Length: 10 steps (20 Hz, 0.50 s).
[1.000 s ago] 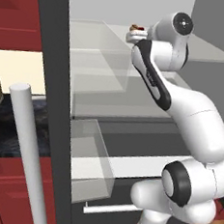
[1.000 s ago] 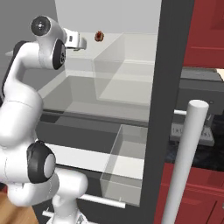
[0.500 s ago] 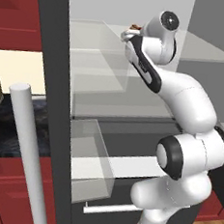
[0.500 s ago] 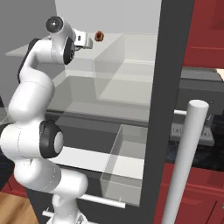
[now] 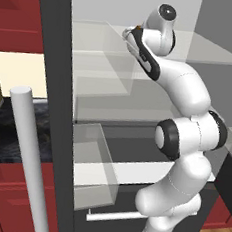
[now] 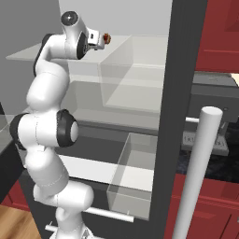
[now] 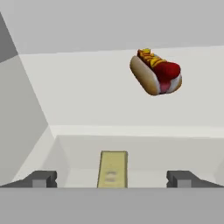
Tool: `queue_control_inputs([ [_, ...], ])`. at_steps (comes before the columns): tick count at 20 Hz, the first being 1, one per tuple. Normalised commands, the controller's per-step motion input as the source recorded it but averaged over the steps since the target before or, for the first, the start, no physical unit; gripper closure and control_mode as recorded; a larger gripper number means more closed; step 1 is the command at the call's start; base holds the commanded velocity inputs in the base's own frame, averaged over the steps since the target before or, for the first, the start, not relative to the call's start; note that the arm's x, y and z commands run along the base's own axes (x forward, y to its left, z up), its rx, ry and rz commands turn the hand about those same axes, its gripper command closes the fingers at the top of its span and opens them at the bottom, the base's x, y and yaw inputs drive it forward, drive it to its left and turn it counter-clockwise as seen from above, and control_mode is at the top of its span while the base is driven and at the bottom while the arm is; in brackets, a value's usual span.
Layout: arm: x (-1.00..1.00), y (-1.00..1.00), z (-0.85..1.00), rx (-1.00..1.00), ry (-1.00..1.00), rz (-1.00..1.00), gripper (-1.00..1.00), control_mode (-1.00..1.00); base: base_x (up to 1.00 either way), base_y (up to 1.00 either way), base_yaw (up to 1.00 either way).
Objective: Pick the egg and butter from the fridge and place them by the bowl for mixing.
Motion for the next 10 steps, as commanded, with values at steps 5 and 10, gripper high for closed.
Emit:
queue_control_inputs([
  [5, 0.02, 0.00, -0.26, -0.03, 0.03, 0.00, -1.00, -1.00, 0.00, 0.00, 0.00],
  [10, 0.15, 0.13, -0.46, 0.00, 0.00, 0.00, -1.00, -1.00, 0.00, 0.00, 0.00],
])
